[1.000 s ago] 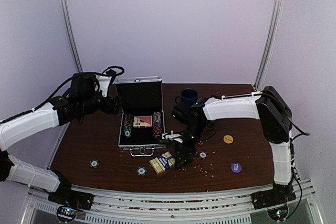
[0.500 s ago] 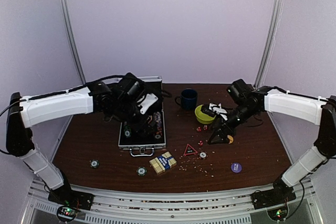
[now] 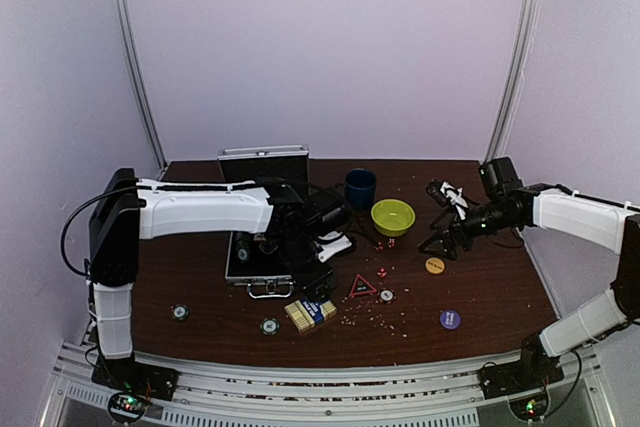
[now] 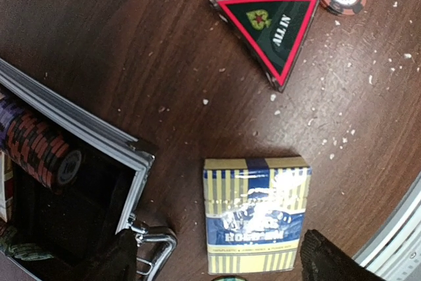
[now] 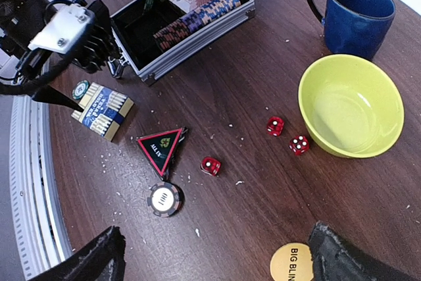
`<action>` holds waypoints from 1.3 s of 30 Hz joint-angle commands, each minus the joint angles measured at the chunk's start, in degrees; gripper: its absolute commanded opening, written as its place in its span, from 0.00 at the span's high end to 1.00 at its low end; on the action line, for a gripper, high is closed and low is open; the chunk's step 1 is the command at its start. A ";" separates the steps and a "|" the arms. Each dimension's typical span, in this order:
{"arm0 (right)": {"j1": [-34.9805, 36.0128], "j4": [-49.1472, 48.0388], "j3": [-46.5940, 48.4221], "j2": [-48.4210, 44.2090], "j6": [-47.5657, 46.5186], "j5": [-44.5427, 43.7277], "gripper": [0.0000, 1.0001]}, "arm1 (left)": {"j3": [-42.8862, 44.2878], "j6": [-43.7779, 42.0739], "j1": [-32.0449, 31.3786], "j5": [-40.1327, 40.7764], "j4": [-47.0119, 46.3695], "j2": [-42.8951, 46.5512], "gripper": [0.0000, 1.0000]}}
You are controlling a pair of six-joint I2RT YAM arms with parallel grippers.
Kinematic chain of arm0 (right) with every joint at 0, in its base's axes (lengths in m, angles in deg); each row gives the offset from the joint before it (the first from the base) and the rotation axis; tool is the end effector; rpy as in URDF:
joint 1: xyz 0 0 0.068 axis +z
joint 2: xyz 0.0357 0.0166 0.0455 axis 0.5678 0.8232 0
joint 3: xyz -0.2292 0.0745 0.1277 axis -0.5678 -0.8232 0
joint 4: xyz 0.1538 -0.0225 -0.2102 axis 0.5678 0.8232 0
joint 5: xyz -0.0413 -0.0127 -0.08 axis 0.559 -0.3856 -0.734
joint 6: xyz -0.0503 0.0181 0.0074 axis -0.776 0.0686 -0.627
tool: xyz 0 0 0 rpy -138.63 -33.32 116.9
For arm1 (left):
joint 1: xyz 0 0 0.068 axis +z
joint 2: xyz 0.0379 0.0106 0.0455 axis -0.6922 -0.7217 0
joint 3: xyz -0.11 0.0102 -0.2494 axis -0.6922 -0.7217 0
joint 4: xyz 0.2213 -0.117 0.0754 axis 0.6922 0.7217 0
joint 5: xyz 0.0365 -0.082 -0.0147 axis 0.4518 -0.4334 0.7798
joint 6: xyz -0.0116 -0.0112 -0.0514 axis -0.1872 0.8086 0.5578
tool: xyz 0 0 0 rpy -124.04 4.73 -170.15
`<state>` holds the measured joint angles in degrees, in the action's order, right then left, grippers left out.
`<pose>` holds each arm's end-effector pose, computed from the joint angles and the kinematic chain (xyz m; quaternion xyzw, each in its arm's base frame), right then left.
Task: Pack up texas hold em set
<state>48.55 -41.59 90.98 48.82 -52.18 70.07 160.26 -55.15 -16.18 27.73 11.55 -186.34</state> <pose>0.2525 0.0899 0.2304 -0.4195 0.7717 0.3485 0.3272 0.2048 -0.3537 0.2073 0.4257 0.8970 -0.0620 0.1012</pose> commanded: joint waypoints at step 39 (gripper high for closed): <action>-0.06 2.70 -0.31 0.03 -6.59 0.62 0.03 | 1.70 3.59 -3.23 0.30 4.75 -9.55 0.27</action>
<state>48.59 -39.39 90.71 49.56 -58.34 70.35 161.75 -52.00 -19.57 28.28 15.83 -195.01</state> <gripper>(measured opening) 0.973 0.770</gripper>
